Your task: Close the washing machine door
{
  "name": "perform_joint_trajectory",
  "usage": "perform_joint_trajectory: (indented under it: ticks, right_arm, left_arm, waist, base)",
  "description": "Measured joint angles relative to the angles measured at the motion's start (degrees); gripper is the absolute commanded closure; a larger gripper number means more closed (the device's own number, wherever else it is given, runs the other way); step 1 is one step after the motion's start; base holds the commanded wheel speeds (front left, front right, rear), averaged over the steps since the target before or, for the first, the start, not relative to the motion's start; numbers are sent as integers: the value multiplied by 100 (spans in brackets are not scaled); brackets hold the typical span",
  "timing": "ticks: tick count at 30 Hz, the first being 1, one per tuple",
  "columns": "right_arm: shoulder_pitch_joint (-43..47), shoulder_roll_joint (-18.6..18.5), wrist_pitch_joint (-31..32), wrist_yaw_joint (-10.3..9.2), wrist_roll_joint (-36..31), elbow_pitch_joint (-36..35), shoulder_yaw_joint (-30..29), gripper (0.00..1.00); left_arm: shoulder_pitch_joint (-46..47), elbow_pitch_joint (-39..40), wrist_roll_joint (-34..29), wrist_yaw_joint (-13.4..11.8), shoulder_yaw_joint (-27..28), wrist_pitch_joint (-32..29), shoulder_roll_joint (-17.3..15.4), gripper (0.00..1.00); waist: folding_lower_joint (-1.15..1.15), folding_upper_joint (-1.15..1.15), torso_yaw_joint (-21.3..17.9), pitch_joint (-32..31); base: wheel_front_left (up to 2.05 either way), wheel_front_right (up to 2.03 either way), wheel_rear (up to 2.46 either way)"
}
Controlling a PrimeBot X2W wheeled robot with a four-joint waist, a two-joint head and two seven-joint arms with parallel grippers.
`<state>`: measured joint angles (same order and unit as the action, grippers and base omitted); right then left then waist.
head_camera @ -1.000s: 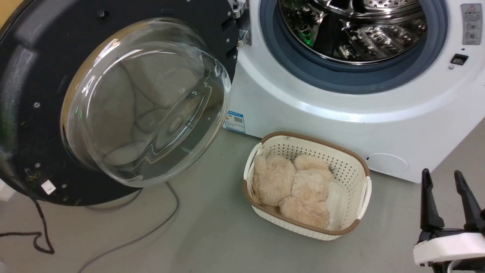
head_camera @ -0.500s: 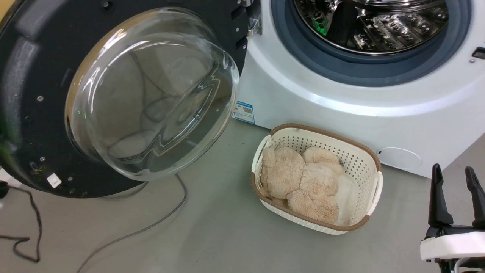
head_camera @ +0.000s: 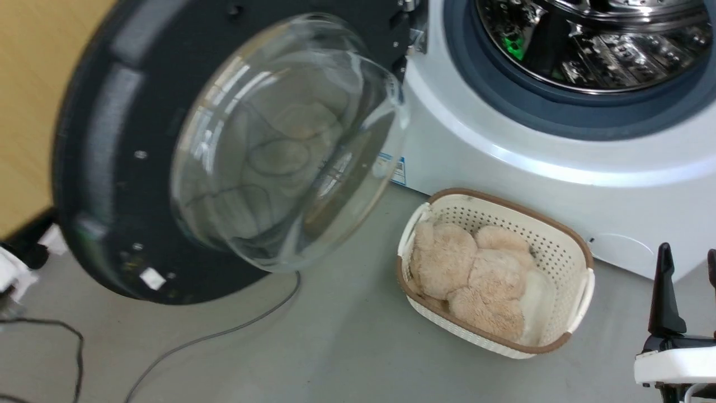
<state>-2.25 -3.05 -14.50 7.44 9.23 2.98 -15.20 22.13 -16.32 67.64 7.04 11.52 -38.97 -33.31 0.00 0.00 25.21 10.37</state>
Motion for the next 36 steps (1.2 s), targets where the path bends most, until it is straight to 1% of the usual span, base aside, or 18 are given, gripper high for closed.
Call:
perform_joint_trajectory:
  ticks: [6,8,13,20,23,25,30,33,36]
  right_arm:
    - [21,2,-24,0,34,9,-43,0]
    - [43,2,-24,0,33,10,-48,0]
    - [55,4,-24,0,33,25,-42,0]
    - [58,5,-24,0,34,60,-40,0]
    - [59,5,-24,0,34,77,5,0]
    - [58,8,-24,0,34,93,32,0]
    - [43,9,-23,0,32,104,92,0]
    - [32,10,-24,0,25,104,113,0]
    - [29,10,-24,0,15,113,135,0]
  left_arm:
    - [-593,666,444,19,-517,-101,-86,100]
    - [-726,957,469,18,-754,-68,-114,100]
    - [-996,1757,677,20,-1352,5,-29,100]
    - [-1385,2650,929,19,-1892,123,-27,100]
    - [-1467,2940,1050,18,-2161,132,26,100]
    - [-1476,3056,1077,19,-2359,149,89,100]
    - [-1365,3125,1163,19,-2976,254,441,100]
    - [-1185,3037,1165,19,-3386,333,673,100]
    - [-1048,2861,1157,19,-3731,477,833,100]
  waist:
    - [0,0,137,-95]
    - [0,0,177,-110]
    - [0,0,238,-153]
    - [0,0,154,-190]
    - [0,0,68,-194]
    - [0,0,-6,-190]
    - [0,0,-267,-170]
    - [0,0,-473,-157]
    - [0,0,-721,-154]
  base:
    - [0,0,0]
    - [0,0,0]
    - [0,0,0]
    - [0,0,0]
    - [0,0,0]
    - [0,0,0]
    - [0,0,0]
    - [0,0,0]
    - [0,0,0]
